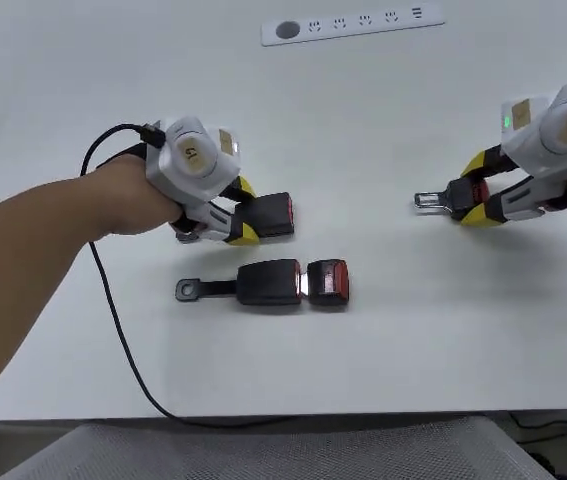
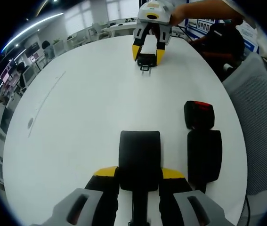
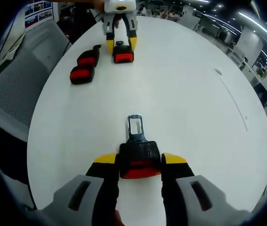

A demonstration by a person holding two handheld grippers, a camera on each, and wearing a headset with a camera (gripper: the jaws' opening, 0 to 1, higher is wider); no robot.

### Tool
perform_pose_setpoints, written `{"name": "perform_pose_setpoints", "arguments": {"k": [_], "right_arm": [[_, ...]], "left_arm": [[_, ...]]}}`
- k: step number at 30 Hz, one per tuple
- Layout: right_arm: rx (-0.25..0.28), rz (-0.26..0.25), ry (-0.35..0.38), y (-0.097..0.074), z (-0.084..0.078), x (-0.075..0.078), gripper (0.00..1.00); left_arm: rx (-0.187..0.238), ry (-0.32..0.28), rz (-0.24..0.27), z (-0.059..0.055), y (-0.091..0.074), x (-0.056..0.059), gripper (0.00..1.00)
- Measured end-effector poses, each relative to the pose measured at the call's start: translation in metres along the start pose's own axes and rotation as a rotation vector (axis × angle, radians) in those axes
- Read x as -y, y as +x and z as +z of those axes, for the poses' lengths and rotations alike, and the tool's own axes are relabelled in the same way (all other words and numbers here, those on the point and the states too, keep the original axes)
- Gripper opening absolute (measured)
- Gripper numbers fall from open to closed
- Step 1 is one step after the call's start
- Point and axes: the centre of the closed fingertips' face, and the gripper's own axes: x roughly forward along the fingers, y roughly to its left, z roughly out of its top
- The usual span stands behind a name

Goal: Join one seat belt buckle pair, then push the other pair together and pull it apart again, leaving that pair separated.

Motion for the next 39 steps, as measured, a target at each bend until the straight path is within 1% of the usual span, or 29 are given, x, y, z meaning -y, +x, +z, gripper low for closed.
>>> {"name": "perform_pose_setpoints", "arguments": {"k": [4,6,10,12,14,15,21,23,24,25,27,29,34,38,39], "right_arm": [[-0.002,0.013,-0.011,0.001,0.0,0.0,0.33],[-0.013,0.009,-0.011,0.001,0.0,0.0,0.33],[-0.026,-0.001,-0.02,0.002,0.001,-0.002,0.33],[-0.026,-0.009,-0.037,0.003,0.005,-0.004,0.33],[-0.013,-0.009,-0.031,0.007,0.01,-0.007,0.33],[-0.004,-0.007,-0.03,0.01,0.016,-0.012,0.33],[0.032,0.003,-0.015,0.024,0.04,-0.017,0.33],[0.041,0.005,-0.021,0.029,0.051,-0.021,0.33],[0.055,0.008,-0.015,0.032,0.058,-0.022,0.33],[0.058,0.011,-0.014,0.033,0.06,-0.022,0.33],[0.067,0.016,-0.023,0.039,0.069,-0.025,0.33],[0.079,0.018,-0.021,0.044,0.079,-0.027,0.33],[0.11,0.019,-0.013,0.059,0.103,-0.026,0.33],[0.122,0.019,-0.016,0.066,0.116,-0.028,0.33],[0.123,0.017,-0.015,0.068,0.117,-0.025,0.33]], "left_arm": [[0.003,0.022,-0.011,0.0,0.0,0.0,0.33],[0.007,0.024,-0.013,0.002,-0.001,0.002,0.33],[0.006,0.028,-0.017,0.004,-0.002,0.004,0.33],[0.0,0.031,-0.017,0.006,-0.002,0.006,0.33],[-0.004,0.033,-0.018,0.007,-0.003,0.008,0.33],[-0.006,0.033,-0.02,0.008,-0.003,0.008,0.33],[-0.007,0.031,-0.023,0.009,-0.003,0.01,0.33],[-0.005,0.031,-0.026,0.008,-0.002,0.009,0.33],[-0.004,0.031,-0.028,0.007,-0.002,0.008,0.33],[-0.004,0.031,-0.028,0.007,-0.002,0.008,0.33],[-0.004,0.032,-0.029,0.008,-0.002,0.009,0.33],[-0.003,0.031,-0.029,0.006,-0.001,0.007,0.33],[0.0,0.034,-0.027,0.007,-0.001,0.007,0.33],[0.007,0.034,-0.026,0.004,0.001,0.004,0.32],[0.007,0.034,-0.026,0.004,0.001,0.003,0.32]]}}
